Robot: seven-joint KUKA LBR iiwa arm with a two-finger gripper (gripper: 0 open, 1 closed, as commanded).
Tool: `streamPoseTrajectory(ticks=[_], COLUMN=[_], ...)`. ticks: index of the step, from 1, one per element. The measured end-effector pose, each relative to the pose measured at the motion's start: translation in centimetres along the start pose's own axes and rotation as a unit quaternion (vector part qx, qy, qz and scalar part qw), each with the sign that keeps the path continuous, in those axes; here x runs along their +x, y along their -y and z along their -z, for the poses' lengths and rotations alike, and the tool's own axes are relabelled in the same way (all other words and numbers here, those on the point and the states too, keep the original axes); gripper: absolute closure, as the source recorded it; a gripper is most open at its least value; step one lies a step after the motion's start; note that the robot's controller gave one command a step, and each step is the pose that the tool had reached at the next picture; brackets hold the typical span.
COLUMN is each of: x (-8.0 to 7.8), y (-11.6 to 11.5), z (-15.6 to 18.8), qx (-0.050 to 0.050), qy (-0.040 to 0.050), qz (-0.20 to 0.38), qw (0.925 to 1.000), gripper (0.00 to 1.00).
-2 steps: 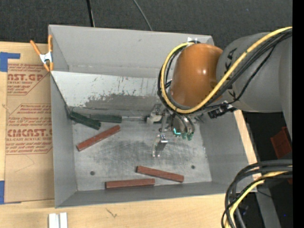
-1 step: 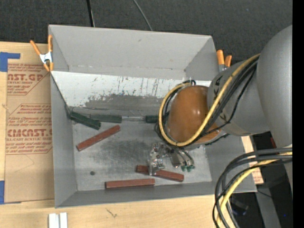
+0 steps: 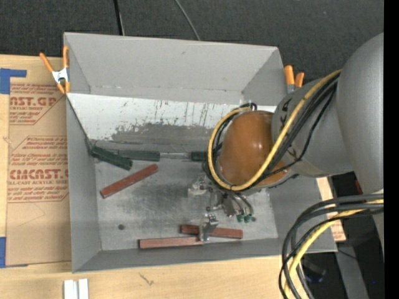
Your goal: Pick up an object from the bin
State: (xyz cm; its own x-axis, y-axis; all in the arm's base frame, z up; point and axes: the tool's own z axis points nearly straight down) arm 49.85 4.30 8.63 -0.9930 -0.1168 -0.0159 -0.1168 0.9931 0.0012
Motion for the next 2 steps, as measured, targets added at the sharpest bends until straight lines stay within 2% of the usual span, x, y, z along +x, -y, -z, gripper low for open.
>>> streamPoseTrajectory(ticks=[1,2], x=[0.45,0.45], y=[0.02,0.02], z=[-0.35,-0.35], qx=[0.0,0.0], qy=[-0.0074,-0.0074], qz=[0.001,0.001], qw=[1.0,1.0], gripper=[1.0,1.0])
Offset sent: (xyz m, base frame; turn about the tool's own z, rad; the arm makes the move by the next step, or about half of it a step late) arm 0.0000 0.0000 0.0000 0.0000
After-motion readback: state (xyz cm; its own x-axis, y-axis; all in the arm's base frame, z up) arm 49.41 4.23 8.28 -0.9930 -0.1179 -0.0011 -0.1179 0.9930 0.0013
